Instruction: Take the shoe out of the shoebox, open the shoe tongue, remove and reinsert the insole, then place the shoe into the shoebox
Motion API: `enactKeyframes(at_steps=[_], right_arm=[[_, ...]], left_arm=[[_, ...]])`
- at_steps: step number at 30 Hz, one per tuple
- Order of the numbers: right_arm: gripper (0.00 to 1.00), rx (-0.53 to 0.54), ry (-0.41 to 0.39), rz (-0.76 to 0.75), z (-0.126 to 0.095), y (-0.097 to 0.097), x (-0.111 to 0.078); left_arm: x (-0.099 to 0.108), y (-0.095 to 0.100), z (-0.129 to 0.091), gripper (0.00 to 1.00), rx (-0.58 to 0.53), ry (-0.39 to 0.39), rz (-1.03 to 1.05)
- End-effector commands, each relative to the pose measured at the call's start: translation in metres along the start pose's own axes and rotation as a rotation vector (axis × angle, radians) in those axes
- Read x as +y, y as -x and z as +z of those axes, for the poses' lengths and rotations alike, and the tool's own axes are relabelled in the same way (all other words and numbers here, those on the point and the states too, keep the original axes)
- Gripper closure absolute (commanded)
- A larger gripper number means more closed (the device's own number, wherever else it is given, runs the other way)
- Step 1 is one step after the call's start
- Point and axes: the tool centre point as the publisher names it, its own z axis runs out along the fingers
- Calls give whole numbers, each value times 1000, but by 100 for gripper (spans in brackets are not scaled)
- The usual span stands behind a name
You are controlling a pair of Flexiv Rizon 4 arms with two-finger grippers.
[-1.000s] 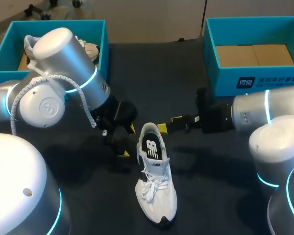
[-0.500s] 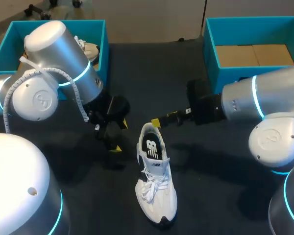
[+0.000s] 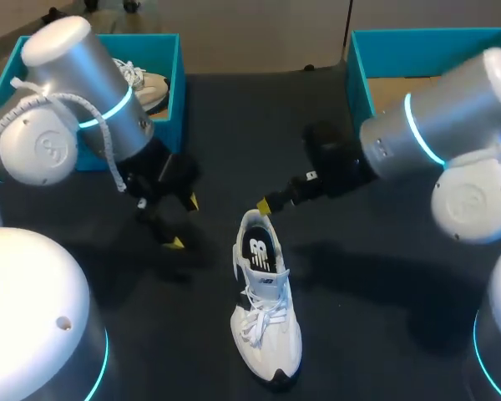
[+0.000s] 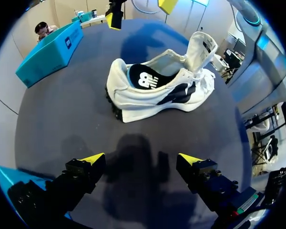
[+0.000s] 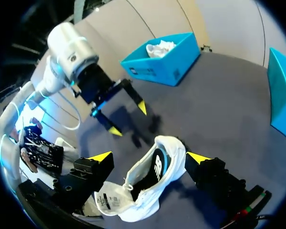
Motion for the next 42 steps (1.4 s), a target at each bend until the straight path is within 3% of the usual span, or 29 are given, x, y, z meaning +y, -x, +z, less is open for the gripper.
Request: enactKeyframes(at_steps=[1, 6, 13, 23, 26, 36, 42], right_arm=[[0, -286, -386, 7, -8, -9, 2], [0, -364, -398, -2, -4, -16, -3], [0, -430, -350, 12, 9, -22, -13], [0, -424, -242, 11, 16, -29, -16], [0, -424, -242, 11, 16, -29, -16], [0, -424, -242, 11, 16, -29, -16], [3, -467, -245, 39, 41, -35, -14]], left_arm=[[6, -2, -12, 0, -3, 10, 3], [15, 0, -21, 0, -6, 26, 6], [31, 9, -37, 0, 1, 7, 54], [54, 20, -74, 0, 0, -46, 185], [55, 17, -82, 0, -1, -5, 253], [55, 17, -82, 0, -1, -5, 253], [55, 17, -82, 0, -1, -5, 253]])
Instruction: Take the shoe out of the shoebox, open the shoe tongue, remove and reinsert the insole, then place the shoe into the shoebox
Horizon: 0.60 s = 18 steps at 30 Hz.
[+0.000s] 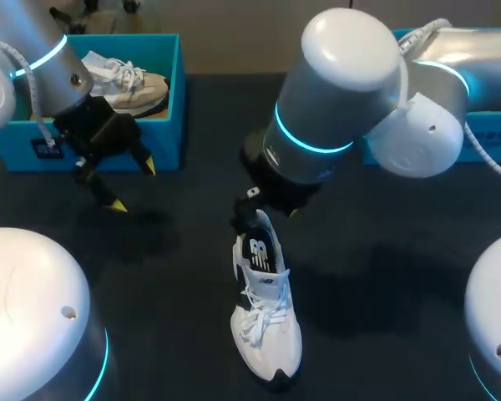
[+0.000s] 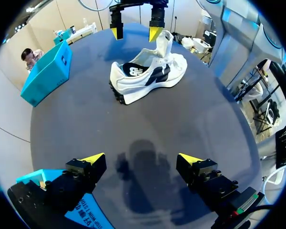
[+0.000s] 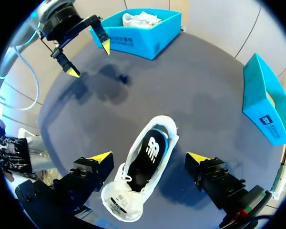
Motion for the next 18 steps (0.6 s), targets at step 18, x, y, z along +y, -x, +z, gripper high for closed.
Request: enactKeyframes(at_steps=[18], right_arm=[[69, -217, -35, 220, 36, -27, -1]], left_arm=[[0, -2, -1, 0, -1, 4, 0]])
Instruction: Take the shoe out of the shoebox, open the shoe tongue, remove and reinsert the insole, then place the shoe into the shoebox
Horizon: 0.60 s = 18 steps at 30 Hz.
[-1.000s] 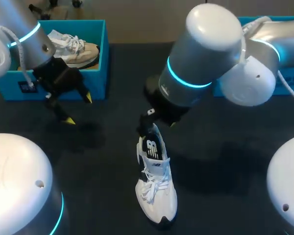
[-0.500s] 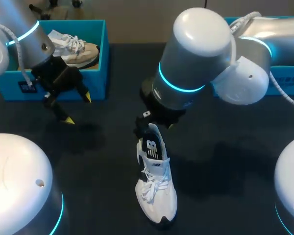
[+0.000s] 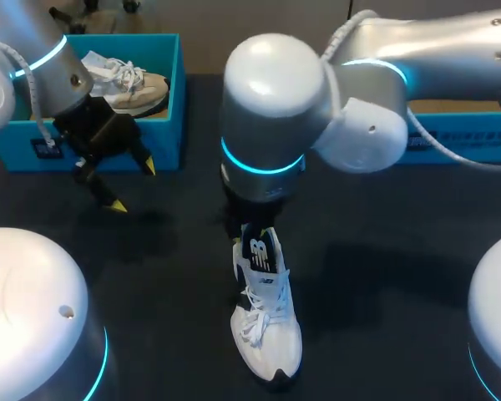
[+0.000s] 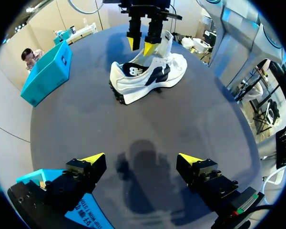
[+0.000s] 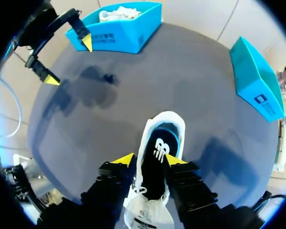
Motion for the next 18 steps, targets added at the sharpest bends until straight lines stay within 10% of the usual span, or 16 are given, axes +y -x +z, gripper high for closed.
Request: enactKeyframes(at_steps=[1, 18], right_arm=[[70, -55, 16, 28, 9, -4, -5], [100, -123, 73, 123, 20, 5, -9]], left_arm=[[-1, -1, -1, 0, 0, 5, 0], [-1, -1, -1, 0, 0, 5, 0]])
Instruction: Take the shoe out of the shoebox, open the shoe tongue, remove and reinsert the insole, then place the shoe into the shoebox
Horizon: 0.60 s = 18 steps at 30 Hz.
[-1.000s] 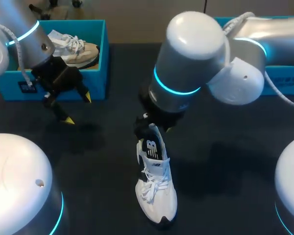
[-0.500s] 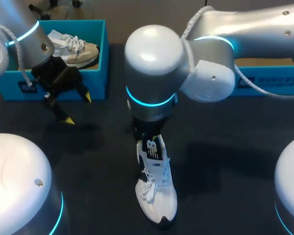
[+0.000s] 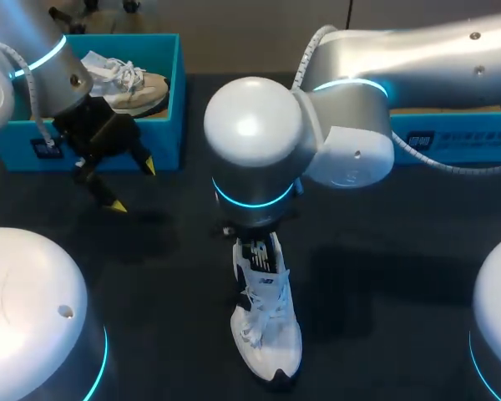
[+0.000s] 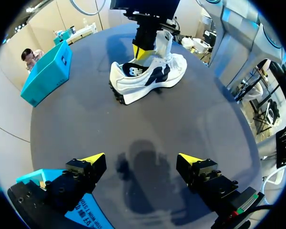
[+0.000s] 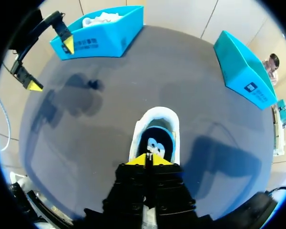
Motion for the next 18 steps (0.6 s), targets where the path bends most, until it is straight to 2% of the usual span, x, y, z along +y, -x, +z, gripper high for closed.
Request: enactKeyframes(at_steps=[1, 7, 18], right_arm=[[100, -37, 13, 14, -1, -3, -4], [100, -89, 26, 47, 1, -3, -6], [100, -188, 58, 116, 19, -7, -4]], left_arm=[[-1, -1, -1, 0, 0, 5, 0], [-1, -1, -1, 0, 0, 5, 0], [-1, -1, -1, 0, 0, 5, 0]])
